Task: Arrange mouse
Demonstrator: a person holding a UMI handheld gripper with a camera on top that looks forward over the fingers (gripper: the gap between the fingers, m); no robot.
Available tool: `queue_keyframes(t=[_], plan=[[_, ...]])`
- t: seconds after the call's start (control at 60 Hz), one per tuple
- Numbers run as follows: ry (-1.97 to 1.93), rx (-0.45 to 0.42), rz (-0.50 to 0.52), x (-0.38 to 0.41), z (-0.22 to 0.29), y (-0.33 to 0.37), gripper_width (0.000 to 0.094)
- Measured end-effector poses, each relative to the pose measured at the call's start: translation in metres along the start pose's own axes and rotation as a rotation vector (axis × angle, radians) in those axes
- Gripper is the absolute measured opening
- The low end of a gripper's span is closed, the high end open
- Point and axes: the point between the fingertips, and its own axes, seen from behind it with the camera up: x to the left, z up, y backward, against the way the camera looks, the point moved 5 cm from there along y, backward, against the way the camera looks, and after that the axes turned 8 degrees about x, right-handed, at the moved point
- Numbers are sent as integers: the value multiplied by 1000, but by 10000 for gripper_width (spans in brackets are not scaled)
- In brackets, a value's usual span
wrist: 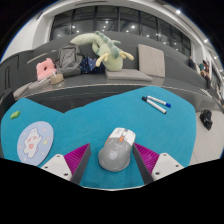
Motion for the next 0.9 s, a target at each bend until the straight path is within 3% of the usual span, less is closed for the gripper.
queue_keyframes(t=[0.4, 0.483, 0.55, 0.567, 0.683, 0.9], plan=[[38, 6, 24, 13, 34, -44, 858], [37, 2, -6, 5, 36, -46, 501], [37, 15, -1, 5, 37, -47, 451], [41, 15, 2, 5, 38, -46, 395], [44, -18, -32, 5, 51, -28, 322], [-11, -103, 69, 65, 108, 64, 319]])
